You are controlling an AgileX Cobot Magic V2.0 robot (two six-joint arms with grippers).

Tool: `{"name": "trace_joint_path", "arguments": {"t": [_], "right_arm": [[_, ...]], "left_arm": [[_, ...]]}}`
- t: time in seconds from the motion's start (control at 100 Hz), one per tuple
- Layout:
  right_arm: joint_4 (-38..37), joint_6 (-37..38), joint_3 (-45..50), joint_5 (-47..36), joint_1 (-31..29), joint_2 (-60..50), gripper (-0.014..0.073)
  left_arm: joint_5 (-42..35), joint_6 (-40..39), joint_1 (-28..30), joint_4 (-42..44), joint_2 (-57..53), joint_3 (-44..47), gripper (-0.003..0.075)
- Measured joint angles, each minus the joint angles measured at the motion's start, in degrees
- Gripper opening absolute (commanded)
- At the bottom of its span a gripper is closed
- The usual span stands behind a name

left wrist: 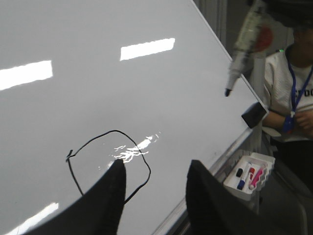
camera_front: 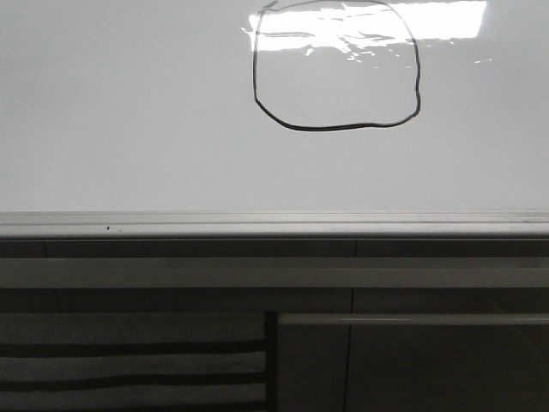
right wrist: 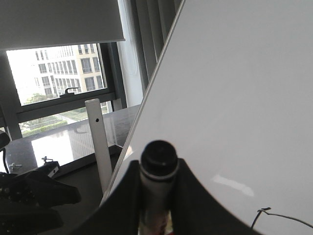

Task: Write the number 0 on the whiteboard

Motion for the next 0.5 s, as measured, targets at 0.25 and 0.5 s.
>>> {"name": "trace_joint_path", "arguments": {"t": [0.25, 0.5], "right_arm": [[1.2, 0.0, 0.0, -3.9, 0.9, 7.3, -0.0076], [-0.7, 0.0, 0.0, 1.0, 5.0, 8.8, -0.0076]], "left_arm": [[-12.8, -20.5, 0.0, 18.5, 10.9, -10.2, 0.0337], [-24.1, -31.6, 2.9, 33.4, 17.2, -14.8, 0.0340]]}}
